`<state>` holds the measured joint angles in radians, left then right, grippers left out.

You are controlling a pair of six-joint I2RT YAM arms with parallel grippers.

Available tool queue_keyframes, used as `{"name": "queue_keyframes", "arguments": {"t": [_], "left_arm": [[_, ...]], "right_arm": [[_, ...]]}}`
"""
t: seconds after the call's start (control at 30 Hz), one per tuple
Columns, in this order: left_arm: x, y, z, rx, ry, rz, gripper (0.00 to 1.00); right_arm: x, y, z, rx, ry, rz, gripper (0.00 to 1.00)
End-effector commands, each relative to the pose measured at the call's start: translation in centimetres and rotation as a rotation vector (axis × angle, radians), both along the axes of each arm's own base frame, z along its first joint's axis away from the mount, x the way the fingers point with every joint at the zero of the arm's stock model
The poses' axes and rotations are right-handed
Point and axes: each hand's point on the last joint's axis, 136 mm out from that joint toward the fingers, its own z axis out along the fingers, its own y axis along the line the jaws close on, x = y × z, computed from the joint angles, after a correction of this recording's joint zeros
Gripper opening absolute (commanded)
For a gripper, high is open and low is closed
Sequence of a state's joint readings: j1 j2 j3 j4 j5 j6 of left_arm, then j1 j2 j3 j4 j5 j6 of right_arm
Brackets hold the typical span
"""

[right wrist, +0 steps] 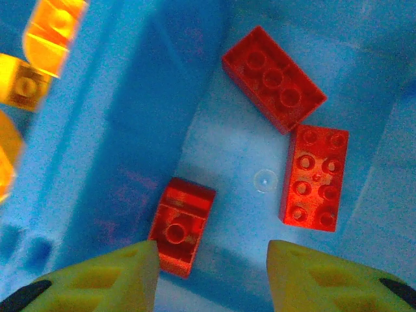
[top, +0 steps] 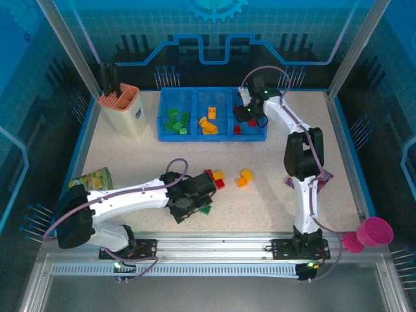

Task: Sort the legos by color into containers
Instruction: Place the lego in the container, then pick up the lego from the middle-left of the table.

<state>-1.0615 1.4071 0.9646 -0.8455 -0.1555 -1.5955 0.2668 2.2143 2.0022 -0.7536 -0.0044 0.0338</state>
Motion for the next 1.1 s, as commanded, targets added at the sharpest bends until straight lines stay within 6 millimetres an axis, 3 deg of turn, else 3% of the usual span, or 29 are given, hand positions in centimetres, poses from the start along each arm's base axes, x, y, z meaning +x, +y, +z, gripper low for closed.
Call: {"name": "queue_keyframes", "arguments": {"t": [0.0,0.23,0.43,0.6,0.73,1.07], "left_arm": [[1.2,-0.9,0.1,0.004,-0.076,0.094,0.86],[2.8,-2.8,-1.9,-0.004,-0.123,0.155,0.79],[2.3,-3.6,-4.2,0.012,-0.057,0.189,0.8],[1.9,-2.7,-5.0,0.051,-0.039,0.214,0.79],[1.7,-2.4,-5.6,0.051,-0.031,0.248,0.71],[2.2,-1.6,-7.0,0.075,-0.007,0.274,0.71]], "right_arm": [[-0.3,0.3,3.9,0.087,-0.072,0.01,0.49],[-1.9,0.5,5.1,0.204,-0.078,0.012,0.5],[-2.2,0.0,5.2,0.269,-0.07,-0.002,0.5],[-2.1,0.0,5.9,0.3,-0.079,-0.002,0.5],[-2.3,0.0,5.8,0.304,-0.073,-0.002,0.5],[-2.5,0.3,5.7,0.356,-0.04,0.004,0.51]]}}
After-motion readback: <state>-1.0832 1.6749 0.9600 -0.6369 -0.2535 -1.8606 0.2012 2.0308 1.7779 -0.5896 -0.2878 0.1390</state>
